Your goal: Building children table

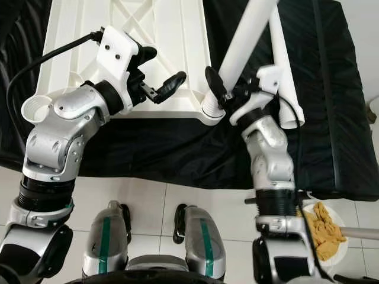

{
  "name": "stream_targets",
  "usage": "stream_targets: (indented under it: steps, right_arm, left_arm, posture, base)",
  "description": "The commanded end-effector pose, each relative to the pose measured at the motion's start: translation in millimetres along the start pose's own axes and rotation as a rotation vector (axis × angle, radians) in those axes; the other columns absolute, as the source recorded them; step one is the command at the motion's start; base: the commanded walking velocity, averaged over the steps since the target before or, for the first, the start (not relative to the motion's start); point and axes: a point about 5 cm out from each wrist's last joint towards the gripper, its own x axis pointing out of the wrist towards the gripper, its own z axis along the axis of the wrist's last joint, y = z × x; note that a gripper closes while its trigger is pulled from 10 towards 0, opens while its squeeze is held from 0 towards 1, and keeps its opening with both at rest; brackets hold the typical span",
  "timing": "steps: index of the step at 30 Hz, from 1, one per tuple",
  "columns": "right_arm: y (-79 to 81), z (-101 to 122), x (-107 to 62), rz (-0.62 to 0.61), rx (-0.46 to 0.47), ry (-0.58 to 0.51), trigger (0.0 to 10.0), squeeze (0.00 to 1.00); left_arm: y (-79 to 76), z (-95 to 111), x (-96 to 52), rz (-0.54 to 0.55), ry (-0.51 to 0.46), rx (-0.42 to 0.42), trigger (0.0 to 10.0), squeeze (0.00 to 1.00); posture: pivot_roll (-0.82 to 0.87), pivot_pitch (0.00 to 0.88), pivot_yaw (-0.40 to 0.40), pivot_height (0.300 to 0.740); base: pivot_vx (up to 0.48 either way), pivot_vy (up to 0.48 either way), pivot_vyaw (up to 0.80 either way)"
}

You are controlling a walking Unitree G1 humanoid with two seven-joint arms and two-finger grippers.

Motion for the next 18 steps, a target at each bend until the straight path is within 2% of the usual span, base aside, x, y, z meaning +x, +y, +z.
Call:
stream_targets:
  steps: [1, 5, 7, 11, 14, 17, 18]
  right_arm:
    - [3.5, 1.5, 5.6, 0.064, 0.015, 0.023, 10.0, 0.0]
    - [3.3, 4.7, 7.5, 0.082, 0.008, 0.024, 10.0, 0.0]
    - [2.5, 14.5, 12.9, 0.136, -0.02, 0.023, 10.0, 0.0]
    - [2.5, 21.6, 16.6, 0.179, -0.042, 0.028, 10.0, 0.0]
    - [4.4, 26.7, 24.7, 0.251, -0.122, 0.033, 10.0, 0.0]
    - [5.0, 27.8, 26.5, 0.267, -0.136, 0.037, 10.0, 0.0]
    - [6.9, 30.4, 31.0, 0.305, -0.154, 0.043, 10.0, 0.0]
  left_arm:
    - [2.2, 3.4, 4.0, 0.009, -0.01, 0.02, 10.0, 0.0]
    - [3.0, 5.8, 4.5, 0.002, -0.022, 0.015, 10.0, 0.0]
    - [3.9, 16.7, 6.3, -0.035, -0.076, -0.037, 10.0, 0.0]
    - [2.5, 24.7, 8.6, -0.071, -0.111, -0.064, 10.0, 0.0]
    - [0.0, 36.8, 13.9, -0.135, -0.155, -0.099, 10.0, 0.0]
    - [-0.3, 39.4, 14.9, -0.149, -0.164, -0.106, 10.0, 0.0]
    - [0.0, 47.1, 16.8, -0.189, -0.19, -0.126, 10.0, 0.0]
  posture:
    - [0.14, 0.077, -0.109, 0.74]
    - [0.14, 0.076, -0.11, 0.74]
    - [0.14, 0.069, -0.117, 0.74]
    - [0.14, 0.068, -0.12, 0.74]
    - [0.14, 0.065, -0.121, 0.74]
    - [0.14, 0.065, -0.121, 0.74]
    - [0.15, 0.059, -0.125, 0.74]
  base:
    - [0.0, 0.0, 0.0]
    - [0.0, 0.0, 0.0]
    - [0.0, 0.0, 0.0]
    - [0.0, 0.0, 0.0]
    - [0.0, 0.0, 0.0]
    - [0.0, 0.0, 0.0]
    - [0.0, 0.0, 0.0]
